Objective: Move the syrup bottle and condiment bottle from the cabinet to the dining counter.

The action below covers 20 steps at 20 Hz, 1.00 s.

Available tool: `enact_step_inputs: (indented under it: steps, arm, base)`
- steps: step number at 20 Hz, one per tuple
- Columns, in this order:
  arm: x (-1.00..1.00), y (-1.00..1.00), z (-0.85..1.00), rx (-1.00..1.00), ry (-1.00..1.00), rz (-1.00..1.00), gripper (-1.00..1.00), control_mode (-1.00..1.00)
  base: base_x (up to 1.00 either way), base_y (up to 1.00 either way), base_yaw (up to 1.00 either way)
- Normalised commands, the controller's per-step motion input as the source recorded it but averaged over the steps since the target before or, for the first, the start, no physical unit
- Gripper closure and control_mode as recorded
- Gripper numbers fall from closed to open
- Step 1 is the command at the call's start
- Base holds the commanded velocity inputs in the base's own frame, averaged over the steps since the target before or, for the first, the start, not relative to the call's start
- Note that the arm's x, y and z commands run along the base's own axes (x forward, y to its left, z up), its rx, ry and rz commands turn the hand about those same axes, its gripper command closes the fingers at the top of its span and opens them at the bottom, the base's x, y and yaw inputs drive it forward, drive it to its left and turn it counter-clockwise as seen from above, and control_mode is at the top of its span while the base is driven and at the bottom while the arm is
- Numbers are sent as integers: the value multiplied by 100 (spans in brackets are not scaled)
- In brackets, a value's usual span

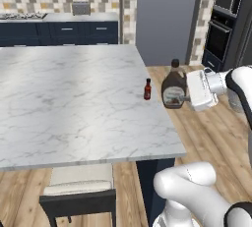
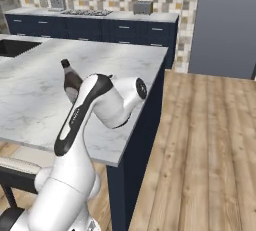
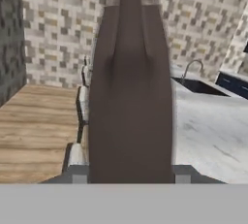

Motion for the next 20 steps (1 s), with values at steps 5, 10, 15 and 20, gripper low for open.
enact_step_inputs:
  steps: [5, 10, 15, 20]
  arm:
    - [7, -14, -38, 7, 0, 31, 100, -100]
    - [0, -27, -41, 11, -3, 27, 100, -100]
    - [0, -17, -36, 11, -11, 24, 100, -100]
    - [0, -3, -23, 9, -19, 19, 100, -100]
  base:
    - [0, 0, 0]
    - [0, 0, 0]
    - [0, 0, 0]
    - [0, 0, 0]
